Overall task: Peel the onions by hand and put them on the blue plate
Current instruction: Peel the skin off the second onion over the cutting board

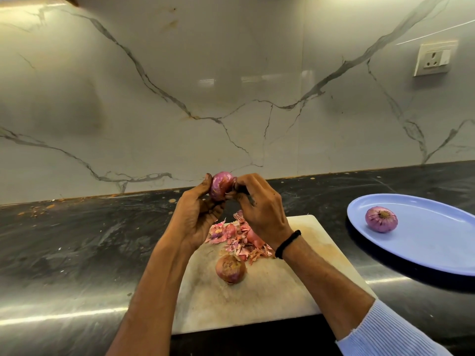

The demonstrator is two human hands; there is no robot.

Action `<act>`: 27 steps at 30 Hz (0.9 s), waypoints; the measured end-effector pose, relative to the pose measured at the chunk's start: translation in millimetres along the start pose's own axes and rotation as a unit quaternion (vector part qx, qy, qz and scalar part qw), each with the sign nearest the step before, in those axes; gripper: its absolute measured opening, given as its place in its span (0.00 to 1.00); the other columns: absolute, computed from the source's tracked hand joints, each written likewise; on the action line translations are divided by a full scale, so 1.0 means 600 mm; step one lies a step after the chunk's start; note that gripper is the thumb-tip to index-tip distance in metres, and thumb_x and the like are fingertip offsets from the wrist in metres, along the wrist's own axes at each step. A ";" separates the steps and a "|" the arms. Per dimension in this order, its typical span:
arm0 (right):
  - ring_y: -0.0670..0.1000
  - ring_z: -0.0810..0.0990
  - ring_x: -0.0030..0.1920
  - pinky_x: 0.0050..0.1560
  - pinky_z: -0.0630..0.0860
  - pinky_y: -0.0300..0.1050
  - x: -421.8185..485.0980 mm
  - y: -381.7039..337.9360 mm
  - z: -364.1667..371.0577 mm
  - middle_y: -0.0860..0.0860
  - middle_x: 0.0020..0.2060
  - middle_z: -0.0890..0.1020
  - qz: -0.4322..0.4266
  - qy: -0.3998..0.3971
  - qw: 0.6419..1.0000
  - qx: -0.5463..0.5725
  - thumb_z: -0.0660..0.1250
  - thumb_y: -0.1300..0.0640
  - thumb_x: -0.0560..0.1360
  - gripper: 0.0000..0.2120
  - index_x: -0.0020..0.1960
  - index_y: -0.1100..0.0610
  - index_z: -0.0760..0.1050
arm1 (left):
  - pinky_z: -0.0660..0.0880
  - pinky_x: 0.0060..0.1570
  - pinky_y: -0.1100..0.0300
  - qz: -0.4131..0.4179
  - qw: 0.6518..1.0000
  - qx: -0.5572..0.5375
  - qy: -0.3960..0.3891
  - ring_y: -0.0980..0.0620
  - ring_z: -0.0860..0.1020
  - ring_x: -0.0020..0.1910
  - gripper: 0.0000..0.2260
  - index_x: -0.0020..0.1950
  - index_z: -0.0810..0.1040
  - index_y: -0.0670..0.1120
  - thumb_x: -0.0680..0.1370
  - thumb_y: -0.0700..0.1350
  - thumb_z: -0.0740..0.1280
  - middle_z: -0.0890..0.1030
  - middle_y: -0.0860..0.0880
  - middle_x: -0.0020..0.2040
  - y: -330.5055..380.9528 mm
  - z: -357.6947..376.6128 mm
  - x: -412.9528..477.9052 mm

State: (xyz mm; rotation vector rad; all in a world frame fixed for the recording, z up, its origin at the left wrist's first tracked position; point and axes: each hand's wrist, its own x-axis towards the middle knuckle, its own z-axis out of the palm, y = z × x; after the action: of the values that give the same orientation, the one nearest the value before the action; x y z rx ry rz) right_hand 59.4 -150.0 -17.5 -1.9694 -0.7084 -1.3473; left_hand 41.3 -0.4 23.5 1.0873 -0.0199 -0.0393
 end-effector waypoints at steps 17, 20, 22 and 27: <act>0.48 0.75 0.53 0.59 0.70 0.26 0.007 -0.006 -0.002 0.58 0.52 0.79 0.000 0.008 1.000 -0.012 0.67 0.66 0.78 0.11 0.59 0.64 0.80 | 0.74 0.42 0.57 0.049 0.996 0.075 0.022 0.48 0.76 0.44 0.14 0.54 0.81 0.42 0.78 0.52 0.70 0.83 0.42 0.47 -0.001 -0.004 0.005; 0.48 0.77 0.50 0.57 0.73 0.29 0.007 -0.005 -0.002 0.57 0.50 0.80 0.002 0.015 1.000 -0.002 0.67 0.65 0.78 0.08 0.55 0.64 0.81 | 0.74 0.44 0.56 0.071 0.992 0.097 0.028 0.49 0.76 0.44 0.09 0.50 0.82 0.44 0.78 0.49 0.70 0.83 0.45 0.44 -0.001 -0.003 0.006; 0.48 0.77 0.49 0.55 0.73 0.29 0.006 -0.003 -0.001 0.57 0.48 0.80 0.002 0.015 1.000 -0.007 0.69 0.69 0.76 0.07 0.54 0.65 0.81 | 0.75 0.47 0.55 0.077 0.992 0.099 0.031 0.49 0.77 0.45 0.07 0.49 0.81 0.44 0.79 0.47 0.69 0.83 0.45 0.44 -0.002 -0.003 0.006; 0.49 0.76 0.48 0.54 0.73 0.30 0.003 -0.002 0.004 0.57 0.48 0.79 0.012 -0.006 1.000 -0.015 0.65 0.67 0.78 0.06 0.54 0.65 0.79 | 0.76 0.52 0.52 0.075 0.991 0.102 0.035 0.49 0.78 0.47 0.07 0.50 0.81 0.44 0.78 0.47 0.70 0.83 0.46 0.45 -0.003 -0.003 0.005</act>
State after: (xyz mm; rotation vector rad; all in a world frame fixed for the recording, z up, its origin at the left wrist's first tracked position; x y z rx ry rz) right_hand 60.5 -147.4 -15.9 -2.0048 -0.6713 -1.3400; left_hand 44.5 0.2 20.8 1.2884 -0.0435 0.1385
